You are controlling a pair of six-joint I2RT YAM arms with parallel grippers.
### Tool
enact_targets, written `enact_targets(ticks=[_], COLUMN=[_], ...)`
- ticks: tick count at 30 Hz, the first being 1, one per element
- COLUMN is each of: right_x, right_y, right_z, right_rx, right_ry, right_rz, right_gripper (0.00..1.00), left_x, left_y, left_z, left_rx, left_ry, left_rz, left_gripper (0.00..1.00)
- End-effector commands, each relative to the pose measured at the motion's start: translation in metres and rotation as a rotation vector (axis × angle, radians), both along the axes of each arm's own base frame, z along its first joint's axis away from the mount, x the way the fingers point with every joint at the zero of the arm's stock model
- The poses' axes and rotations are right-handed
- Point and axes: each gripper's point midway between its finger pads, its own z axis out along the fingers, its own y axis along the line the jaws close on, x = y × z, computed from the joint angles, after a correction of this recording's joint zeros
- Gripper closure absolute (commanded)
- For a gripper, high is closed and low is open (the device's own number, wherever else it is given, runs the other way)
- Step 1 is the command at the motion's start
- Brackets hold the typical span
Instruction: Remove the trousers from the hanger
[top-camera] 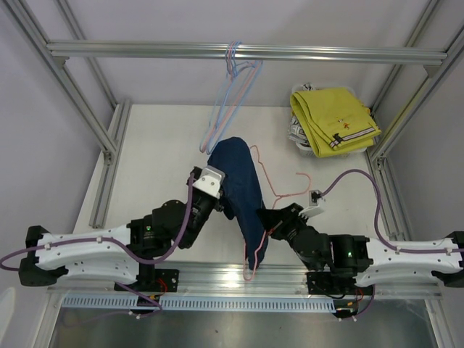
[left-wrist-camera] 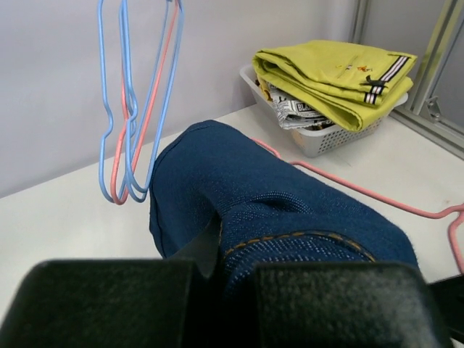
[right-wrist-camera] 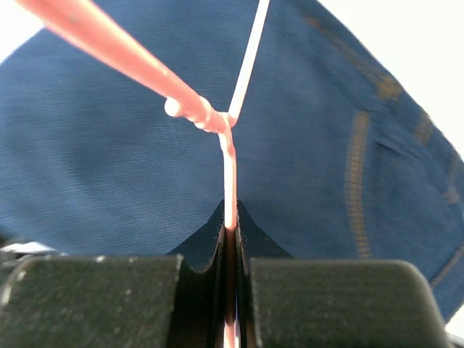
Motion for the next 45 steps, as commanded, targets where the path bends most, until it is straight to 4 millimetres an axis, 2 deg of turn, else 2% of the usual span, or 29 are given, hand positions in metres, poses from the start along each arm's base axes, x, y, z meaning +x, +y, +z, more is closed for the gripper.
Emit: enact_targets(ticks=[1, 11, 13, 22, 24, 29, 37, 45], right_x=[0.022, 0.05, 0.054, 0.066, 0.07, 0.076, 0.079, 0.079], right_y=[-0.027, -0.064, -0.069, -0.062, -0.06, -0.058, -0.071, -0.082], right_z=[-0.02, -0.083, -0.091, -0.125, -0.127, -0.151, -0.174, -0.196], right_rx=[-0.029, -0.145, -0.16, -0.2, -0.192, -0.234, -0.289, -0.334], right_ry=[0.023, 0.102, 0.116, 0.178, 0.184, 0.22, 0.249, 0.286], right_rz=[-0.16, -0.262, -0.277, -0.26, -0.262, -0.259, -0.289, -0.306], right_gripper=[1.0, 1.0, 1.0, 1.0, 1.0, 1.0, 1.0, 1.0], left_x=[-0.006, -0.022, -0.022, -0.032, -0.032, -0.032, -0.031, -0.031], left_y=[0.019, 0.052, 0.056, 0.071, 0.074, 0.082, 0.089, 0.088], left_z=[0.05, 0.081, 0.084, 0.099, 0.103, 0.106, 0.109, 0.108], left_rx=[-0.21, -0.344, -0.356, -0.417, -0.43, -0.452, -0.463, -0.461], left_ry=[-0.017, -0.046, -0.048, -0.078, -0.078, -0.078, -0.083, -0.083], left_rz=[-0.03, -0.109, -0.109, -0.168, -0.172, -0.174, -0.156, -0.161], left_gripper=[0.99, 0.99, 0.99, 0.99, 0.99, 0.99, 0.99, 0.99])
